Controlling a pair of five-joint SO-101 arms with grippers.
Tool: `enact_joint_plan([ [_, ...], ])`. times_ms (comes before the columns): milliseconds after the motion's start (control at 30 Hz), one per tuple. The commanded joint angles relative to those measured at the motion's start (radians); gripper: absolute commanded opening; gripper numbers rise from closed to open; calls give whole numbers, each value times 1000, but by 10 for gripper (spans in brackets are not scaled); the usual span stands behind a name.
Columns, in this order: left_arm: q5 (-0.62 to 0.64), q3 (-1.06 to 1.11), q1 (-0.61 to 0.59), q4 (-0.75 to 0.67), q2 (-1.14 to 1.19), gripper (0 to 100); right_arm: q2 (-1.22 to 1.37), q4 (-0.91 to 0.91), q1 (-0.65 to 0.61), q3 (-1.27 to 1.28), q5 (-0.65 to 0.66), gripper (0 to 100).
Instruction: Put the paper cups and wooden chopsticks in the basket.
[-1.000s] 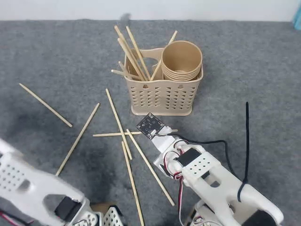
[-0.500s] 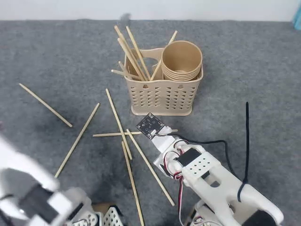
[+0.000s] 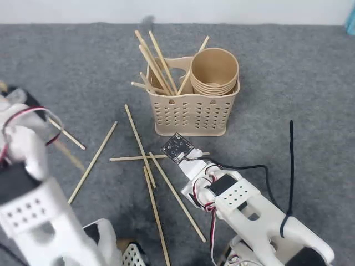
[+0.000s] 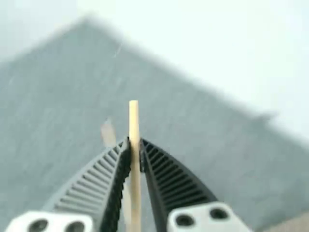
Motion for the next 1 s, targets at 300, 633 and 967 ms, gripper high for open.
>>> enact_joint_plan([
  [300, 28, 2, 347, -546, -163, 11, -2, -7, 10, -5, 12, 12],
  [633, 25, -5, 707, -908, -66, 11, -2, -7, 10, -5, 12, 12],
  [967, 28, 47, 694, -1036, 190, 11, -12, -7, 41, -5, 12, 12],
])
